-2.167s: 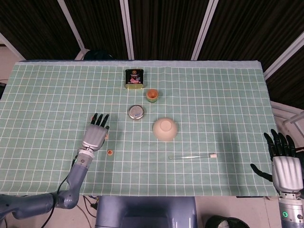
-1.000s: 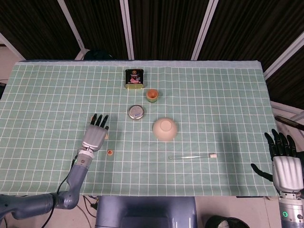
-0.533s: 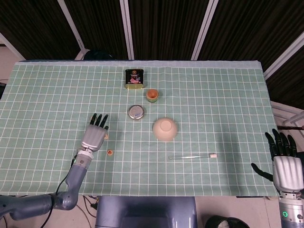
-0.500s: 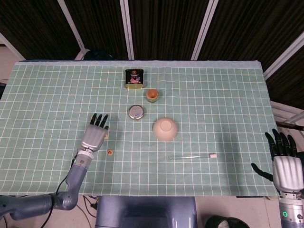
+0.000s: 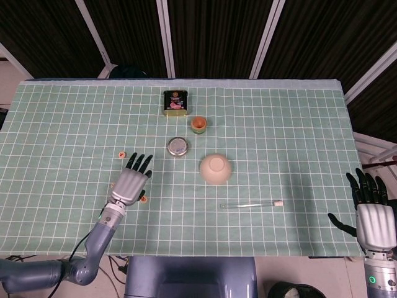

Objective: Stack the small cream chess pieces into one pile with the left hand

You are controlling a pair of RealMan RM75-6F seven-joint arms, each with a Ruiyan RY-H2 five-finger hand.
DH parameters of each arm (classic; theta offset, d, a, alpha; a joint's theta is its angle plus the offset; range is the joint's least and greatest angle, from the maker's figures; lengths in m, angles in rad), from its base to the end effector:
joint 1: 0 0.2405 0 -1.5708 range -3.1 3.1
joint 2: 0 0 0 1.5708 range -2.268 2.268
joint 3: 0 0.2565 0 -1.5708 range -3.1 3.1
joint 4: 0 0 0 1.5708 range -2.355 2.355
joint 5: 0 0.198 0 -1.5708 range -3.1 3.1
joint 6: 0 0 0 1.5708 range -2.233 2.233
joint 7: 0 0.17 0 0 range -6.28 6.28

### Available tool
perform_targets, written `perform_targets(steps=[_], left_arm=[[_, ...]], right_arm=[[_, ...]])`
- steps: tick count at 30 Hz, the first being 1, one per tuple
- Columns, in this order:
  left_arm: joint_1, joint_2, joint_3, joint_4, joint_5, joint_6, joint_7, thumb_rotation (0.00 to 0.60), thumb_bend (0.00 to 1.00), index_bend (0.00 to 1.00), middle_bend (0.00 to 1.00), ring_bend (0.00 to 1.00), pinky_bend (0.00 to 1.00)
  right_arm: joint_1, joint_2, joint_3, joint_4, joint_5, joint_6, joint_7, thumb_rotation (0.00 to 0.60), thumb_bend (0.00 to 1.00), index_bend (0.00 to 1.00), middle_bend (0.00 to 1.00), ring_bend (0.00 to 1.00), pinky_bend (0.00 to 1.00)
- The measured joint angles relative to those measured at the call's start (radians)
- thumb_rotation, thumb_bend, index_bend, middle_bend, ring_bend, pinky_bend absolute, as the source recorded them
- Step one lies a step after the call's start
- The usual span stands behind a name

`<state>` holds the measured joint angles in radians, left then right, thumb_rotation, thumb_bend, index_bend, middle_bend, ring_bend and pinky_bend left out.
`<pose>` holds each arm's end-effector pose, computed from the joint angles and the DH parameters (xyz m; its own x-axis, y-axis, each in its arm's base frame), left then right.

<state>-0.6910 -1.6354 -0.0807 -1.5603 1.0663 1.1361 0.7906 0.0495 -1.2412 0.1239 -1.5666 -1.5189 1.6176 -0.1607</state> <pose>-0.1444 0.3221 -0.0376 0.6902 0.1428 0.7094 0.6947 -0.4054 -0.5942 -0.2962 -0.2067 0.1681 0.4639 0.1825 0.8669 -0.8842 0.0348 0.4658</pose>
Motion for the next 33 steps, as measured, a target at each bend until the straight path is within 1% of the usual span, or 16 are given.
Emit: perform_targets(steps=[4, 6, 10, 16, 24, 33], left_arm=[[0.011, 0.036, 0.036, -0.066, 0.031, -0.005, -0.009, 0.600, 0.25, 0.40, 0.00, 0.00, 0.00], [0.017, 0.045, 0.054, -0.079, 0.037, -0.008, -0.005, 0.600, 0.25, 0.40, 0.00, 0.00, 0.00], [0.025, 0.047, 0.074, -0.079, 0.046, -0.012, 0.003, 0.600, 0.25, 0.42, 0.00, 0.00, 0.00], [0.031, 0.029, 0.083, -0.035, 0.048, -0.021, 0.003, 0.600, 0.25, 0.43, 0.00, 0.00, 0.00], [0.033, 0.001, 0.077, 0.012, 0.041, -0.030, 0.004, 0.600, 0.27, 0.43, 0.00, 0.00, 0.00], [0.035, -0.014, 0.074, 0.031, 0.042, -0.030, 0.018, 0.600, 0.29, 0.46, 0.00, 0.00, 0.00]], right_arm=[[0.000, 0.000, 0.001, 0.001, 0.000, 0.002, 0.001, 0.600, 0.23, 0.09, 0.01, 0.00, 0.00], [-0.001, 0.000, 0.001, 0.001, 0.000, 0.002, 0.002, 0.600, 0.23, 0.09, 0.01, 0.00, 0.00], [-0.001, 0.000, 0.002, 0.000, 0.002, 0.002, 0.002, 0.600, 0.23, 0.09, 0.01, 0.00, 0.00], [-0.001, 0.000, 0.003, -0.003, 0.005, 0.002, 0.001, 0.600, 0.23, 0.09, 0.01, 0.00, 0.00], [-0.002, 0.000, 0.003, -0.004, 0.007, 0.002, 0.002, 0.600, 0.23, 0.09, 0.01, 0.00, 0.00], [-0.002, 0.000, 0.004, -0.003, 0.008, 0.001, 0.003, 0.600, 0.23, 0.09, 0.01, 0.00, 0.00]])
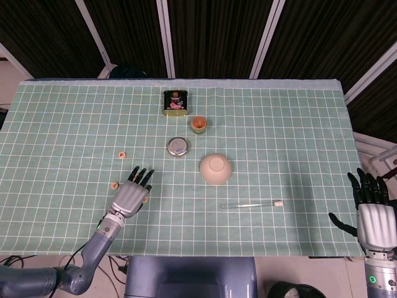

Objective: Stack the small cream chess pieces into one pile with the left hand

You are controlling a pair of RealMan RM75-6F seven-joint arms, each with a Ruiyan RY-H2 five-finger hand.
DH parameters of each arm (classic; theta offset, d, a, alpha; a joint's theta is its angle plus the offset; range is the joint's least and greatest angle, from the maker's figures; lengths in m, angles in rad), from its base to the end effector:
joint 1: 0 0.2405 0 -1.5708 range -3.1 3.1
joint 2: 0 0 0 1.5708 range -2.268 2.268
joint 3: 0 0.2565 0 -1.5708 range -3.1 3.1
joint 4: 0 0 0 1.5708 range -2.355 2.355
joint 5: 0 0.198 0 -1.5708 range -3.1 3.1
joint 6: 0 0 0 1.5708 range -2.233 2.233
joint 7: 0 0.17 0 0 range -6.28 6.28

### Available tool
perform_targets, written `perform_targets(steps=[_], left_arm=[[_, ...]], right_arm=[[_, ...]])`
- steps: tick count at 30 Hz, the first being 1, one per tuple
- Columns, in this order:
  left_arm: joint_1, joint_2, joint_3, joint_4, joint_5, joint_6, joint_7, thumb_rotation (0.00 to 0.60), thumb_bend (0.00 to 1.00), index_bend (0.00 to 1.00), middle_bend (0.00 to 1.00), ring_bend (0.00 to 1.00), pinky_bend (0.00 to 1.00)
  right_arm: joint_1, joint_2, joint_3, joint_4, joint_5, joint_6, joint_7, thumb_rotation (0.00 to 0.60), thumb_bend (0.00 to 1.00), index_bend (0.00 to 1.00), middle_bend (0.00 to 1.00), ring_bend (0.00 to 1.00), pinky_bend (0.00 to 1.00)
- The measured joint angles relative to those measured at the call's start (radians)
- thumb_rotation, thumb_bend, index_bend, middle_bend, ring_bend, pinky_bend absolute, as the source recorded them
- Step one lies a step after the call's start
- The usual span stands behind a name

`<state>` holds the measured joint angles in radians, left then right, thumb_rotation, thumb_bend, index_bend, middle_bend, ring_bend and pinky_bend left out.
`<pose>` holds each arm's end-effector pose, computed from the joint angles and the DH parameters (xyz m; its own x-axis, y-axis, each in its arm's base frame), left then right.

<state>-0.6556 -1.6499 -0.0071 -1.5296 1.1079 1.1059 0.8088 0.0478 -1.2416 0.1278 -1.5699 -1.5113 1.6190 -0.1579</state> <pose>-0.1642 0.3002 -0.0554 0.7477 0.1766 0.6402 0.6374 -0.4613 -0.6172 -0.2968 -0.2067 0.1690 0.4584 0.1857 0.8691 -0.8875 0.0435 0.4588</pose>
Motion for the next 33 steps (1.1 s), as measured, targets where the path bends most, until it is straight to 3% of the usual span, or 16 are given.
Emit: perform_targets(steps=[24, 33], left_arm=[[0.004, -0.018, -0.006, 0.014, -0.018, 0.002, 0.045, 0.600, 0.32, 0.50, 0.00, 0.00, 0.00], [0.007, 0.017, -0.031, -0.028, -0.008, 0.024, 0.022, 0.600, 0.32, 0.50, 0.00, 0.00, 0.00]], right_arm=[[-0.001, 0.000, 0.002, -0.002, 0.003, 0.001, 0.001, 0.600, 0.23, 0.09, 0.01, 0.00, 0.00], [-0.001, 0.000, 0.002, -0.002, 0.002, 0.002, 0.001, 0.600, 0.23, 0.09, 0.01, 0.00, 0.00]])
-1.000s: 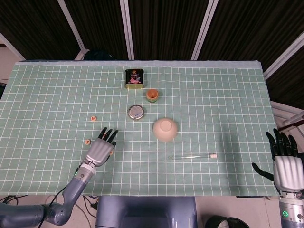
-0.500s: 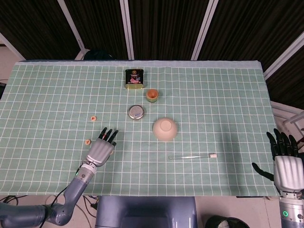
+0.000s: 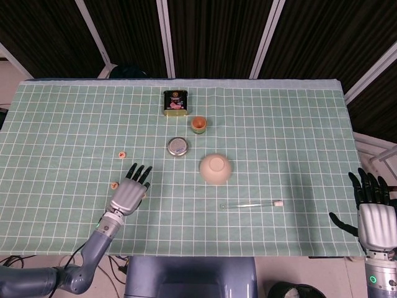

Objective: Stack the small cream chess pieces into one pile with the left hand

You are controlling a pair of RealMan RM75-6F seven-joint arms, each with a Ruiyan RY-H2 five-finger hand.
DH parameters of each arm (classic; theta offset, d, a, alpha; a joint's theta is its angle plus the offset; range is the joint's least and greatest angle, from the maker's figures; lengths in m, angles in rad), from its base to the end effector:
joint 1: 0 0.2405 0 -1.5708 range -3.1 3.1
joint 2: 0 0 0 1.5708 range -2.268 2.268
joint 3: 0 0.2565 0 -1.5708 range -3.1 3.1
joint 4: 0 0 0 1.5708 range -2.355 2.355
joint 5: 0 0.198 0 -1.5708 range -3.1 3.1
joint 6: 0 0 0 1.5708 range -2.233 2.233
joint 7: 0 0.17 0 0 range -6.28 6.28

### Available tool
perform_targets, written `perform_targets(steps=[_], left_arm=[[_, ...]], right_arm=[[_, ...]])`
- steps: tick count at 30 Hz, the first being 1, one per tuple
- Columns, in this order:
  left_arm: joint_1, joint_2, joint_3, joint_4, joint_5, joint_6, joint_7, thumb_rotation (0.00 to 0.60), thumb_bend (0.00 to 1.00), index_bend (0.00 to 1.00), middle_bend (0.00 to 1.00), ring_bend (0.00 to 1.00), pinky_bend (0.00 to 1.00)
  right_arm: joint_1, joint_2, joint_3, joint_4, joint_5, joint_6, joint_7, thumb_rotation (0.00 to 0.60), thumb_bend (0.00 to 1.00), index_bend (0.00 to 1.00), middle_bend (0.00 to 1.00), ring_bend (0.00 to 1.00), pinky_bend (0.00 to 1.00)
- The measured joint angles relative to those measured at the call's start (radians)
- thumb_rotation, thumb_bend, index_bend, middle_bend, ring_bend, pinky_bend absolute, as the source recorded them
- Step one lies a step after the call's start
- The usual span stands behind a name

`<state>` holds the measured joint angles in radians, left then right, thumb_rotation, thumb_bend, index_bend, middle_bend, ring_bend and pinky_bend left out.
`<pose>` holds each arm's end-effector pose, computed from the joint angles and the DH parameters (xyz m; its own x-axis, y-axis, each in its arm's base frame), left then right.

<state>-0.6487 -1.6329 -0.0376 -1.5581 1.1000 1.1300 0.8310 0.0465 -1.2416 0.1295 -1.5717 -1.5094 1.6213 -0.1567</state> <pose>-0.1603 0.3061 -0.0437 0.7383 0.1534 0.6568 0.6486 -0.4285 -0.6290 -0.2968 -0.2065 0.1697 0.4558 0.1887 0.8699 -0.8889 0.0466 0.4557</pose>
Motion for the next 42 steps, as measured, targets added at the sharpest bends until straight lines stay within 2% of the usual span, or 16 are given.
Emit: perform_targets(steps=[10, 21, 42], left_arm=[[0.014, 0.063, -0.071, -0.028, -0.033, 0.036, -0.080, 0.600, 0.32, 0.50, 0.00, 0.00, 0.00], [-0.001, 0.053, -0.112, 0.062, -0.088, 0.001, -0.125, 0.600, 0.32, 0.49, 0.00, 0.00, 0.00], [-0.043, -0.027, -0.108, 0.135, -0.138, -0.016, -0.055, 0.600, 0.32, 0.46, 0.01, 0.00, 0.00]], right_arm=[[0.000, 0.000, -0.002, 0.000, -0.001, -0.002, -0.003, 0.600, 0.23, 0.09, 0.01, 0.00, 0.00], [0.002, -0.002, 0.000, -0.002, 0.002, -0.005, -0.008, 0.600, 0.23, 0.09, 0.01, 0.00, 0.00], [0.002, 0.000, 0.001, -0.002, 0.006, -0.007, -0.002, 0.600, 0.23, 0.09, 0.01, 0.00, 0.00]])
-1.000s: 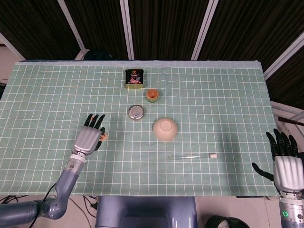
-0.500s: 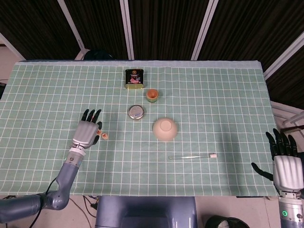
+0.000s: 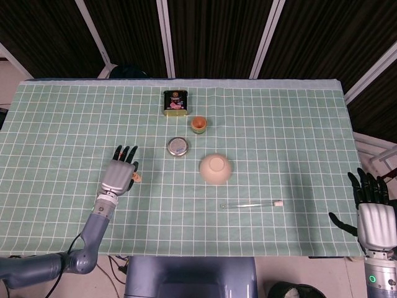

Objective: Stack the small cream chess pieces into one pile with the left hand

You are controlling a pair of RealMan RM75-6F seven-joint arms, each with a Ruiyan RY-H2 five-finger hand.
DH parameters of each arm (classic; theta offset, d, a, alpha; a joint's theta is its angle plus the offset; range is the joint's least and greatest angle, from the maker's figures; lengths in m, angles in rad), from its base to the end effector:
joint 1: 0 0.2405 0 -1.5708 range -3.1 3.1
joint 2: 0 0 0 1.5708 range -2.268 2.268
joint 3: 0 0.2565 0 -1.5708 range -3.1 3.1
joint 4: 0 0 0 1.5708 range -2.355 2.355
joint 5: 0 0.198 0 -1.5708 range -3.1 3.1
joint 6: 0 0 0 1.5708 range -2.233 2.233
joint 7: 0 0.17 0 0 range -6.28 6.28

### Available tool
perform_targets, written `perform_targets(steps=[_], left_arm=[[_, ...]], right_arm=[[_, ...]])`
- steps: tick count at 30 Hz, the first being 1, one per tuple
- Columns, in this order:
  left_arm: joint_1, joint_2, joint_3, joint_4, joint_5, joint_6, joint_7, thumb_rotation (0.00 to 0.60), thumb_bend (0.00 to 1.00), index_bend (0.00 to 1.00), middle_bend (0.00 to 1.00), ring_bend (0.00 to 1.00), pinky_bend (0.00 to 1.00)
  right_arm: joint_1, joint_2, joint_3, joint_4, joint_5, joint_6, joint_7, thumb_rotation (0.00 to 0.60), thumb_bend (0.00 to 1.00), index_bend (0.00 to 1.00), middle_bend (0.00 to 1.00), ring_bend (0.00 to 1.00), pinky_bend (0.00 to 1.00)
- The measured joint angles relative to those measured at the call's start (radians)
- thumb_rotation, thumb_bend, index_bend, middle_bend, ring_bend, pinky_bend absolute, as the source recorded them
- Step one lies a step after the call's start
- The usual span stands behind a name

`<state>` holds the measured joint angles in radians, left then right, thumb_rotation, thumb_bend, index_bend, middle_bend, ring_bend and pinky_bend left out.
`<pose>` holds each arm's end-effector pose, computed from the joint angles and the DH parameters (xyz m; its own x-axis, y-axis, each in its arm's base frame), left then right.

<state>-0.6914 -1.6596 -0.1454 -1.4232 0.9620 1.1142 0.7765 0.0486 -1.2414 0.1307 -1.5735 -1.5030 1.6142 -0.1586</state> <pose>-0.1750 0.3540 -0.0288 0.6891 0.1676 0.7050 0.7207 -0.2600 -0.6427 -0.2974 -0.2075 0.1691 0.4562 0.1828 0.8709 -0.8890 0.0502 0.4551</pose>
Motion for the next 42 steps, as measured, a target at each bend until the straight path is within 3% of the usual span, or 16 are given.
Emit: perform_targets(steps=[26, 36, 42], left_arm=[[-0.012, -0.026, 0.015, 0.007, -0.012, 0.013, 0.037, 0.600, 0.32, 0.40, 0.00, 0.00, 0.00], [0.041, 0.057, 0.037, -0.077, 0.057, 0.099, -0.009, 0.600, 0.32, 0.43, 0.00, 0.00, 0.00], [0.092, 0.106, 0.069, -0.075, 0.086, 0.115, -0.077, 0.600, 0.31, 0.44, 0.00, 0.00, 0.00]], right_arm=[[-0.001, 0.001, 0.003, -0.004, 0.004, 0.004, -0.006, 0.600, 0.23, 0.09, 0.01, 0.00, 0.00], [-0.002, 0.001, 0.003, -0.004, 0.007, 0.002, -0.004, 0.600, 0.23, 0.09, 0.01, 0.00, 0.00], [-0.002, -0.001, 0.001, -0.006, 0.002, 0.003, -0.009, 0.600, 0.23, 0.09, 0.01, 0.00, 0.00]])
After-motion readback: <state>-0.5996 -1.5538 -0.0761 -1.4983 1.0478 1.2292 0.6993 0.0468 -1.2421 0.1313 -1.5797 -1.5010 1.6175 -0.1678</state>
